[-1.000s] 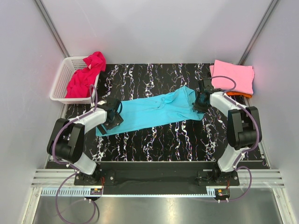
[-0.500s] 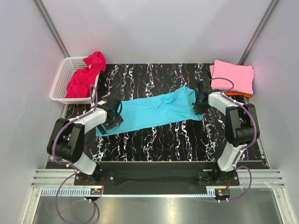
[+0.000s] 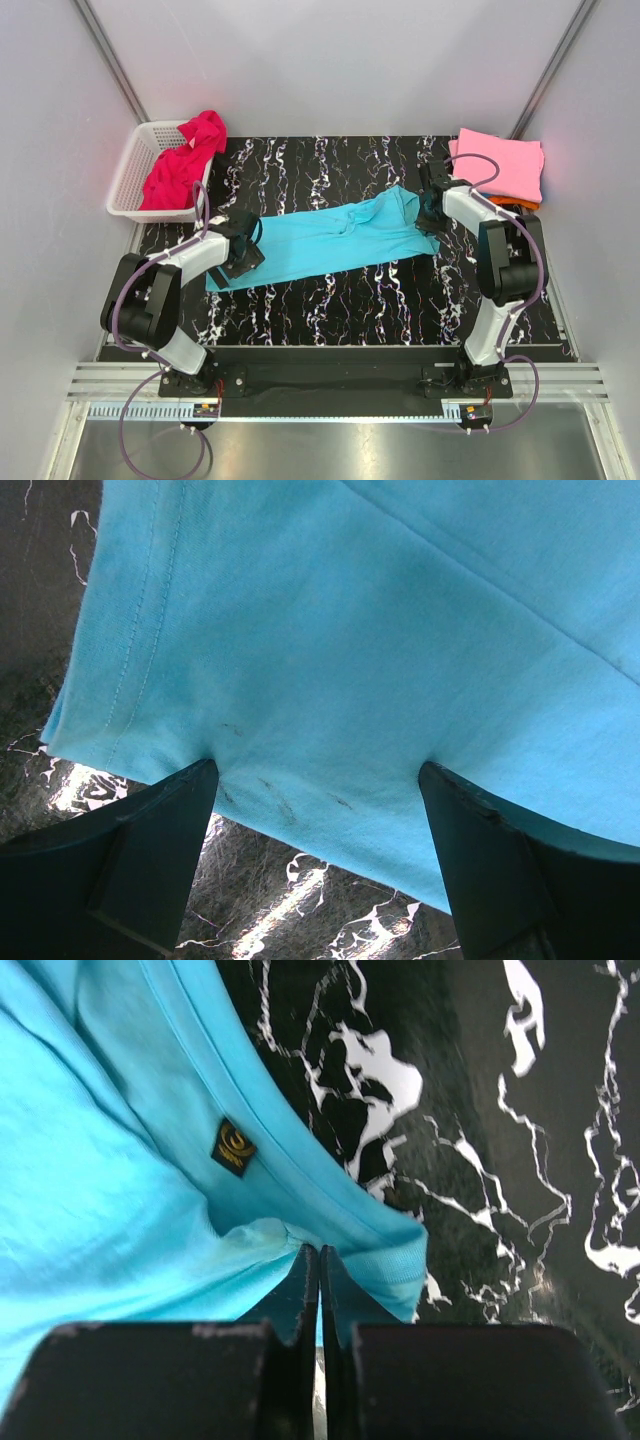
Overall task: Fold and stack the t-shirts
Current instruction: Fold the tshirt
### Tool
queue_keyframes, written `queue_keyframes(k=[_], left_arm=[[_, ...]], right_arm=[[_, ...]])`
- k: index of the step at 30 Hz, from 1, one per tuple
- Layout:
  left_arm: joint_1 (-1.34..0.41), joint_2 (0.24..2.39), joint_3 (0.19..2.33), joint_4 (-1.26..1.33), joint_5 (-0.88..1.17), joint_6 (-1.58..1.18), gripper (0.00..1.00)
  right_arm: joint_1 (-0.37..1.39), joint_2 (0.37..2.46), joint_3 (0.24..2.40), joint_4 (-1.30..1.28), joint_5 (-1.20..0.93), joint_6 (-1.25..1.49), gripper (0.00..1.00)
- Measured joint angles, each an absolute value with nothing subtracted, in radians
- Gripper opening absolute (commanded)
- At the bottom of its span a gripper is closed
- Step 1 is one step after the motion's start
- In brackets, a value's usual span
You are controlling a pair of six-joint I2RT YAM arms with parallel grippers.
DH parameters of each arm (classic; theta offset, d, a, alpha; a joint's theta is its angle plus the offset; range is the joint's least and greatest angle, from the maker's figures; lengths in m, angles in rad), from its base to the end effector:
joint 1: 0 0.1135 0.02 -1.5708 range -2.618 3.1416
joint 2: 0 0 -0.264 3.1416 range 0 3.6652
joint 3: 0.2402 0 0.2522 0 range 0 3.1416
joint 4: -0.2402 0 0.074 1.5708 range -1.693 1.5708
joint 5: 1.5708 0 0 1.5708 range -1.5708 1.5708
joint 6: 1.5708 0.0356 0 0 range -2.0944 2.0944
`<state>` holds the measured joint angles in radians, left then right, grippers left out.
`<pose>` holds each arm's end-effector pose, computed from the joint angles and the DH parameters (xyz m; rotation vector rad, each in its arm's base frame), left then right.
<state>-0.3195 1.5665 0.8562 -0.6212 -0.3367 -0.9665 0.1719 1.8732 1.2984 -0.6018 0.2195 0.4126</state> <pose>0.2593 -0.0734 0.1587 -0.9258 2.5849 0.1755 0.3743 0.0571 0.1823 0.3831 2.6730 -0.1296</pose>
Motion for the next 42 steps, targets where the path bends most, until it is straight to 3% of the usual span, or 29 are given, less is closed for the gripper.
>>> queue_keyframes(k=[9,10,12,14,18,30,42], left_arm=[[-0.320,1.567,0.856,-0.622,-0.337,-0.966,0.90],[-0.320,1.567,0.856,-0.621,-0.336,-0.966,0.90],[-0.320,1.567,0.856,-0.622,-0.336,-0.966,0.90],[-0.320,1.567,0.856,-0.621,-0.336,-0.966,0.90],[-0.321,1.567,0.856,-0.621,-0.336,-0.966,0.91],[-0.346,1.544,0.857,-0.632,-0.326,-0.920,0.92],[-0.347,1.521,0.983,-0.714,-0.374,-0.886,0.94]], right_arm=[[0.172,1.964,1.407,-0.626,0.220,0.384,0.01],[0.172,1.970,1.411,-0.627,0.220,0.383,0.04],[0.172,1.975,1.412,-0.633,0.220,0.383,0.23],[0.172,1.975,1.412,-0.641,0.225,0.384,0.34],[0.172,1.964,1.405,-0.642,0.241,0.378,0.44],[0.172,1.746,1.386,-0.591,0.163,0.369,0.47],[0.306,1.782,1.220,-0.500,-0.097,0.385,0.48]])
